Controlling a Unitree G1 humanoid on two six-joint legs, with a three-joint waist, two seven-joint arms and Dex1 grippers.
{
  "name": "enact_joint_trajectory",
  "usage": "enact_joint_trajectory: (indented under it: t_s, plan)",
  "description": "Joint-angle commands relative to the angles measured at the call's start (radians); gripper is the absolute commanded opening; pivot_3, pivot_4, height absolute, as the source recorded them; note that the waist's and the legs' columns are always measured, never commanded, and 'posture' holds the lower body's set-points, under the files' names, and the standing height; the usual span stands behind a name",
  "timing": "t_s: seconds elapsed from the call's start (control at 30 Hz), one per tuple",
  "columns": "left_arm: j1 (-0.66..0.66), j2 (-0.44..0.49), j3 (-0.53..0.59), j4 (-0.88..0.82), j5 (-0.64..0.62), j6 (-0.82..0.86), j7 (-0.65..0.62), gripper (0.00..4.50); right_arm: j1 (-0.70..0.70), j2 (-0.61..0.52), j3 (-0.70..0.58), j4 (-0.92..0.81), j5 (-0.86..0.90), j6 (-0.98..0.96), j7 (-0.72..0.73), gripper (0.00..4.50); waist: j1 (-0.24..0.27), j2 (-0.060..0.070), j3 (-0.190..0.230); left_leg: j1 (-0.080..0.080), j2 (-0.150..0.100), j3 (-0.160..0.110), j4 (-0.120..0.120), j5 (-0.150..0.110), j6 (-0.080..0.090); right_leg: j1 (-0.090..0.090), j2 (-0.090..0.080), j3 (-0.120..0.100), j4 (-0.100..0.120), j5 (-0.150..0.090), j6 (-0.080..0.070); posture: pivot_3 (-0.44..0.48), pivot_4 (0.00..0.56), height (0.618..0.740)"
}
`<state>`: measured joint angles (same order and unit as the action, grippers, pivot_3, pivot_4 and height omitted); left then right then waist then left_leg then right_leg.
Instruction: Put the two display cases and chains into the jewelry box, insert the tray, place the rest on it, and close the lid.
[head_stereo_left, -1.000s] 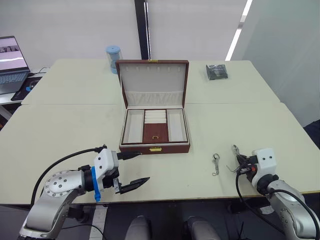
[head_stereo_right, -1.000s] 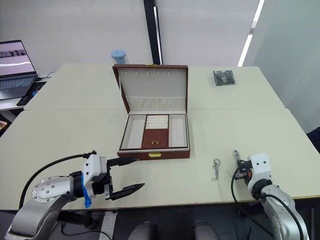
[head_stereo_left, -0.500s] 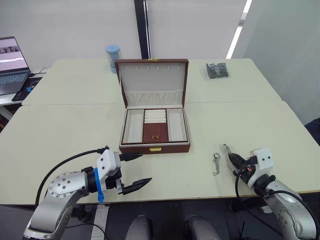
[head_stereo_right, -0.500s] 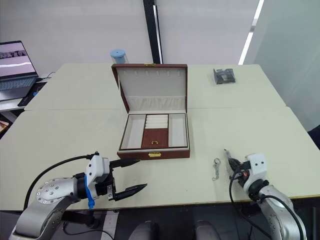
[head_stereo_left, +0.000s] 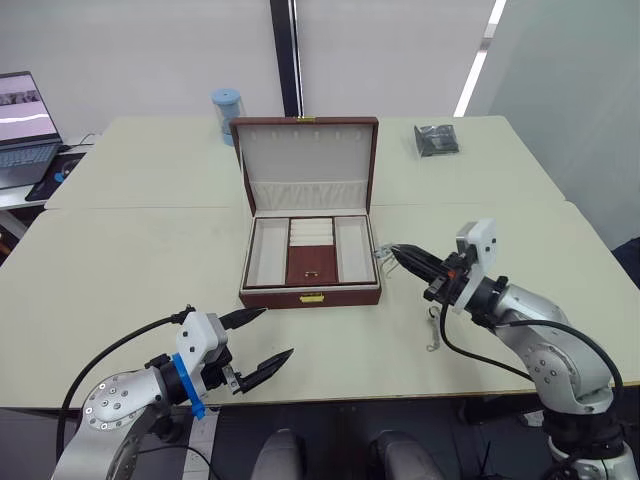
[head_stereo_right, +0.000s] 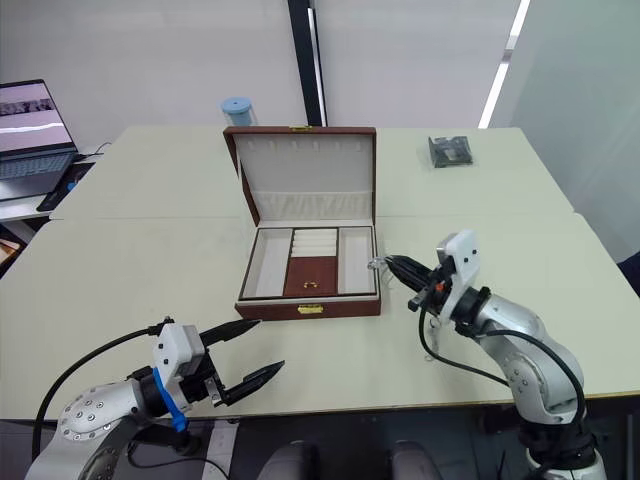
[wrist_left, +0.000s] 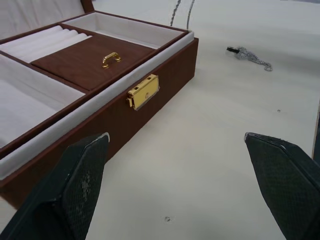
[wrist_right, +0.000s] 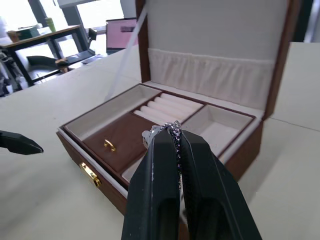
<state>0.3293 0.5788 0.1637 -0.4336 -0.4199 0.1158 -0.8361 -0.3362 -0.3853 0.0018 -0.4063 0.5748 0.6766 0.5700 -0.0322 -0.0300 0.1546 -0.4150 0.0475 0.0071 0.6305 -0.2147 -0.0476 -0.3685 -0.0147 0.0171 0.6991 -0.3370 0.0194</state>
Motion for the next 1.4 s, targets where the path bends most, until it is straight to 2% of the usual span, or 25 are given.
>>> enact_joint_trajectory:
  t_s: [0.03,0.33,0.63,1.03,1.4]
  plan:
    - [0.053,-0.037,0.056,-0.08,0.007,-0.021,0.079,4.5,-0.109,0.025,0.042,0.05,0.016,0.016,0.026,0.02,0.001,0.0,0.0,0.0,0.0,0.0,0.0,0.0,0.0,0.0,0.0,0.0,0.0,0.0,0.0,0.0,0.15,0.74]
    - [0.221,-0.16,0.099,-0.187,0.043,-0.063,0.222,4.5,-0.328,0.146,0.156,0.255,-0.024,0.007,0.085,0.02,0.001,0.0,0.0,0.0,0.0,0.0,0.0,0.0,0.0,0.0,-0.001,0.0,0.0,0.0,0.0,0.0,0.15,0.74]
    - [0.326,-0.246,0.099,-0.223,0.074,-0.123,0.289,4.5,-0.483,0.315,0.222,0.495,-0.133,-0.095,0.082,0.02,0.0,0.001,0.0,0.0,0.0,0.0,0.0,0.0,0.0,-0.001,-0.001,0.0,0.0,0.0,0.0,0.0,0.15,0.74]
    - [0.351,-0.276,0.072,-0.235,0.098,-0.145,0.322,4.5,-0.591,0.486,0.22,0.782,-0.255,-0.237,0.053,0.02,0.0,0.001,0.0,-0.001,0.0,0.0,-0.001,0.0,0.0,-0.002,-0.001,-0.001,0.0,0.0,0.0,0.0,0.15,0.74]
    - [0.32,-0.258,0.071,-0.26,0.088,-0.102,0.342,4.5,-0.585,0.522,0.197,0.869,-0.304,-0.276,0.045,0.02,0.0,0.001,0.001,-0.001,0.001,0.0,-0.001,0.0,0.0,-0.002,-0.001,-0.001,0.0,0.0,-0.001,0.0,0.15,0.74]
